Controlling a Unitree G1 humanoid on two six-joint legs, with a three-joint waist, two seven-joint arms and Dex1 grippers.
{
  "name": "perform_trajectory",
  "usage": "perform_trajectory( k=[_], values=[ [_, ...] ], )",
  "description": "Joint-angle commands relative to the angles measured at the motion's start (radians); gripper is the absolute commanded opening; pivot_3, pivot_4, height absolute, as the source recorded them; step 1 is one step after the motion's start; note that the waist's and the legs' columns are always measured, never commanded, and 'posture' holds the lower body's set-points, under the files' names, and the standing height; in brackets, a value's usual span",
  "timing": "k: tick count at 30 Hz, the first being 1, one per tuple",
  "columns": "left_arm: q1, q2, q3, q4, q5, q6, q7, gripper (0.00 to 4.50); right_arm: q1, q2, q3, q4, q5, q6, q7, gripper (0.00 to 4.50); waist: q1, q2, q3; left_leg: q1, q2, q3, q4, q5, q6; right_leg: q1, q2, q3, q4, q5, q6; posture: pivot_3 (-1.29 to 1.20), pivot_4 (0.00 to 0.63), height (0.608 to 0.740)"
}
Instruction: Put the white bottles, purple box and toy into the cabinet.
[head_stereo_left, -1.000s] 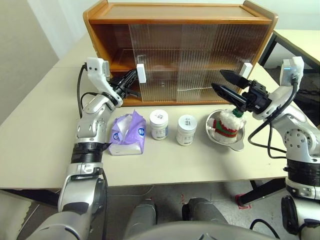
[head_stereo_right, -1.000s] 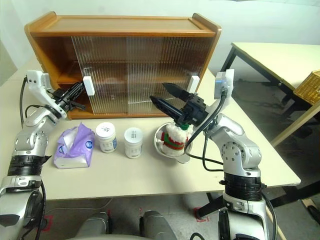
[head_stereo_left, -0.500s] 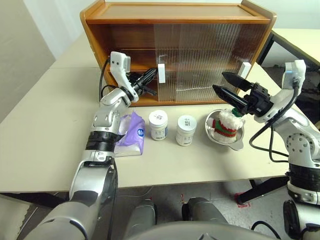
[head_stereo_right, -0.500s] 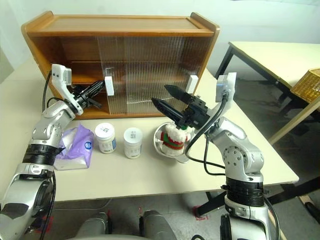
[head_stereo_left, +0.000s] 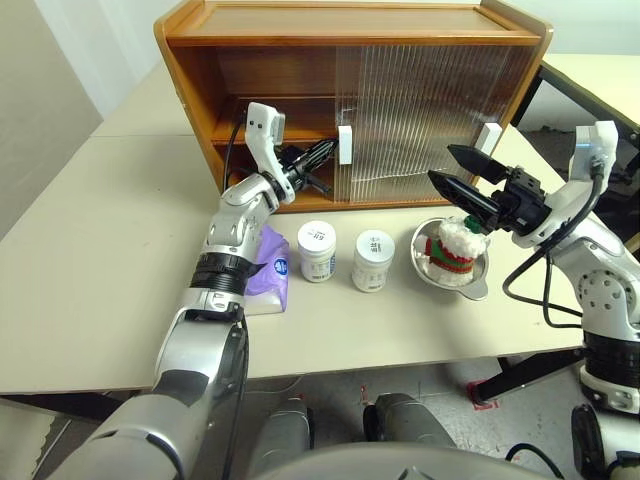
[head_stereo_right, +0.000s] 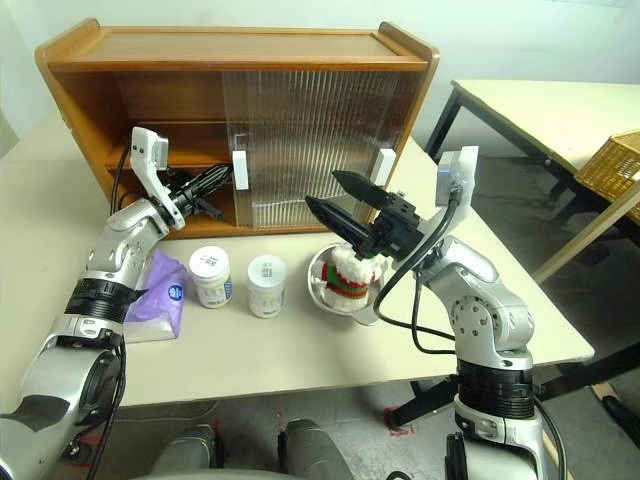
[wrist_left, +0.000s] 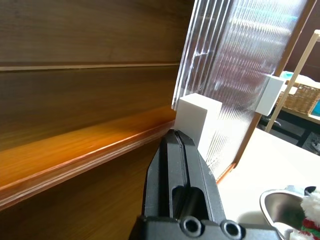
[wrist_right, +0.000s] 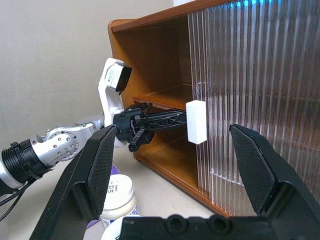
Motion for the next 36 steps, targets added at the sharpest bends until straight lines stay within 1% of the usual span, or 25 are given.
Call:
perform_trajectory(
  k=[1,6,8,10,12,14,15,18,22,26,29,31,33,36],
  values=[
    [0.001,0.010,0.019,0.003,0.015,-0.020,0.026,0.02,-0.011,-0.009,-0.001,0.000,0.006,0.008,0.004,4.50,0.000,0.000,0.000,0.000,0.000,0.000,0.001,0.000,0.000,0.000,0.000,0.000,0.000,0.000,0.000,-0.20,0.015,0.740],
    [0.078,0.048,0.082,-0.116,-0.028,0.018,0.070,0.02,-0.036,-0.012,0.010,0.029,0.004,0.013,0.021,4.50,-0.003,0.001,0.000,-0.001,-0.001,0.000,0.005,0.000,0.001,0.001,0.001,0.001,0.000,0.002,0.000,-0.17,0.019,0.740],
    [0.138,0.070,0.109,-0.216,-0.048,0.052,0.091,0.02,-0.052,-0.010,0.019,0.050,0.001,0.014,0.033,4.50,-0.003,0.001,0.000,-0.001,-0.002,0.001,0.006,0.000,0.000,0.001,0.001,0.001,0.000,0.002,-0.001,-0.14,0.025,0.740],
    [0.202,0.095,0.128,-0.302,-0.055,0.087,0.118,0.39,-0.066,-0.006,0.030,0.068,-0.003,0.014,0.045,4.50,0.000,0.001,0.000,-0.001,-0.003,0.001,0.006,0.000,0.000,0.001,0.001,0.001,0.000,0.003,-0.001,-0.13,0.027,0.740],
    [0.278,0.127,0.135,-0.368,-0.051,0.102,0.119,0.92,-0.076,0.000,0.038,0.083,-0.005,0.015,0.055,4.50,0.002,0.002,0.001,-0.001,-0.003,0.001,0.006,0.000,0.000,0.000,0.002,0.001,0.000,0.002,-0.001,-0.12,0.030,0.740],
    [0.337,0.146,0.144,-0.419,-0.057,0.107,0.120,1.64,-0.084,0.003,0.044,0.095,-0.008,0.015,0.062,4.50,0.009,0.002,0.001,-0.001,-0.003,0.001,0.005,0.000,0.000,0.000,0.002,0.001,0.000,0.002,-0.002,-0.11,0.032,0.740],
    [0.377,0.152,0.162,-0.460,-0.073,0.117,0.126,1.92,-0.089,0.005,0.048,0.102,-0.010,0.014,0.066,4.50,0.014,0.002,0.001,-0.001,-0.003,0.000,0.005,0.000,0.000,-0.001,0.002,0.001,0.000,0.002,-0.003,-0.09,0.036,0.740],
    [0.492,0.161,0.220,-0.576,-0.132,0.164,0.145,3.05,-0.101,0.007,0.056,0.118,-0.012,0.014,0.076,4.50,0.025,0.002,0.001,-0.002,0.000,-0.001,0.004,-0.001,-0.002,-0.003,0.001,0.002,0.001,0.002,-0.005,-0.09,0.039,0.740],
    [0.634,0.176,0.260,-0.707,-0.179,0.188,0.137,4.47,-0.104,0.002,0.058,0.124,-0.010,0.017,0.083,4.50,0.038,0.003,0.001,-0.004,0.002,-0.001,0.001,-0.001,-0.004,-0.008,0.000,0.006,0.001,0.002,-0.008,-0.08,0.047,0.740],
    [0.717,0.168,0.309,-0.765,-0.250,0.190,0.133,4.47,-0.104,0.001,0.058,0.123,-0.008,0.023,0.085,4.50,0.050,0.003,0.001,-0.004,0.003,0.000,-0.003,-0.002,-0.007,-0.012,-0.001,0.009,0.001,0.002,-0.010,-0.07,0.049,0.740],
    [0.810,0.173,0.342,-0.815,-0.315,0.170,0.070,4.47,-0.108,-0.001,0.060,0.130,-0.011,0.027,0.092,4.50,0.050,0.003,0.001,-0.002,0.003,0.003,-0.009,-0.008,-0.019,-0.015,-0.001,0.017,0.002,0.003,-0.011,-0.07,0.049,0.740],
    [0.834,0.173,0.351,-0.831,-0.344,0.172,0.059,4.47,-0.111,-0.001,0.060,0.134,-0.012,0.028,0.093,4.50,0.050,0.003,0.001,-0.002,0.004,0.005,-0.010,-0.008,-0.018,-0.017,0.000,0.019,0.002,0.002,-0.011,-0.07,0.049,0.740],
    [0.889,0.190,0.347,-0.847,-0.350,0.161,0.015,4.47,-0.116,0.000,0.062,0.140,-0.015,0.025,0.096,4.50,0.050,0.003,0.001,-0.003,0.005,0.006,-0.011,-0.007,-0.018,-0.018,0.001,0.019,0.002,0.002,-0.011,-0.06,0.048,0.740],
    [0.951,0.207,0.341,-0.859,-0.361,0.156,-0.035,4.47,-0.119,0.001,0.063,0.145,-0.018,0.024,0.099,4.50,0.050,0.004,0.001,-0.002,0.005,0.006,-0.011,-0.003,-0.010,-0.019,0.001,0.020,0.002,0.002,-0.012,-0.06,0.046,0.740]
  ],
)
